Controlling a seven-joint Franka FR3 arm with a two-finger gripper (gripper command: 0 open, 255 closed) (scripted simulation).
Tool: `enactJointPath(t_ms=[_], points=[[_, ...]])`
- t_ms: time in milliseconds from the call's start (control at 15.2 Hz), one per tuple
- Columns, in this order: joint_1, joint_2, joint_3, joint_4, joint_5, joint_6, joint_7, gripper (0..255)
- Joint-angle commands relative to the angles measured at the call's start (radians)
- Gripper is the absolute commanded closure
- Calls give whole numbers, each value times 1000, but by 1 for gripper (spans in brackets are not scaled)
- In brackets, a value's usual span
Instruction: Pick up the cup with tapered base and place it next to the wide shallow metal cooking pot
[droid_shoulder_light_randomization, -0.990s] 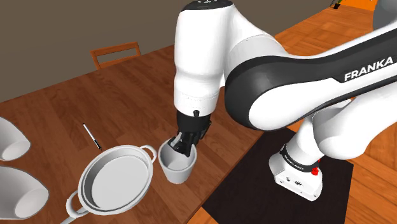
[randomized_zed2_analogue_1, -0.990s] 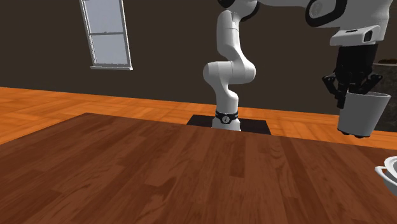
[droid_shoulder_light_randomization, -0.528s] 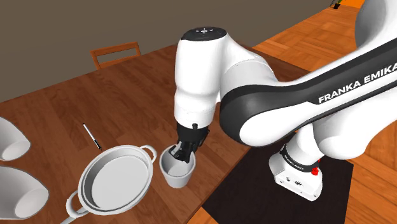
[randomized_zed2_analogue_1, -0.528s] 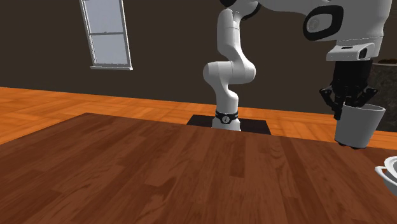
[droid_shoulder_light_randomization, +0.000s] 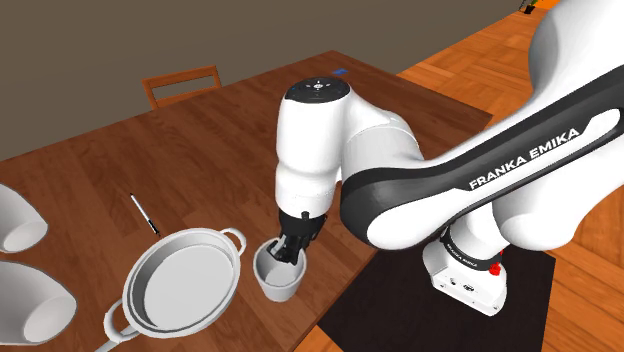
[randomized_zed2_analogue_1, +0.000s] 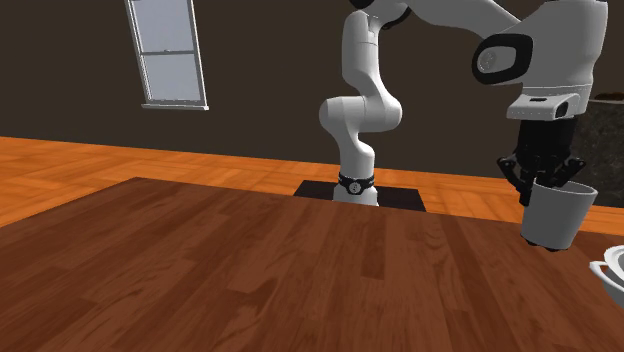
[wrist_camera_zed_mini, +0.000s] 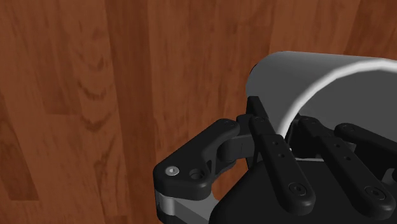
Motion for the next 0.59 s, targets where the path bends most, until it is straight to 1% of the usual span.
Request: enactJointPath(t_ms=[0,330,396,528], points=[[0,3,2,-2,0,6,1,255],[0,3,2,-2,0,6,1,255],[0,3,2,-2,0,6,1,0],[0,2,2,-2,0,6,1,0]])
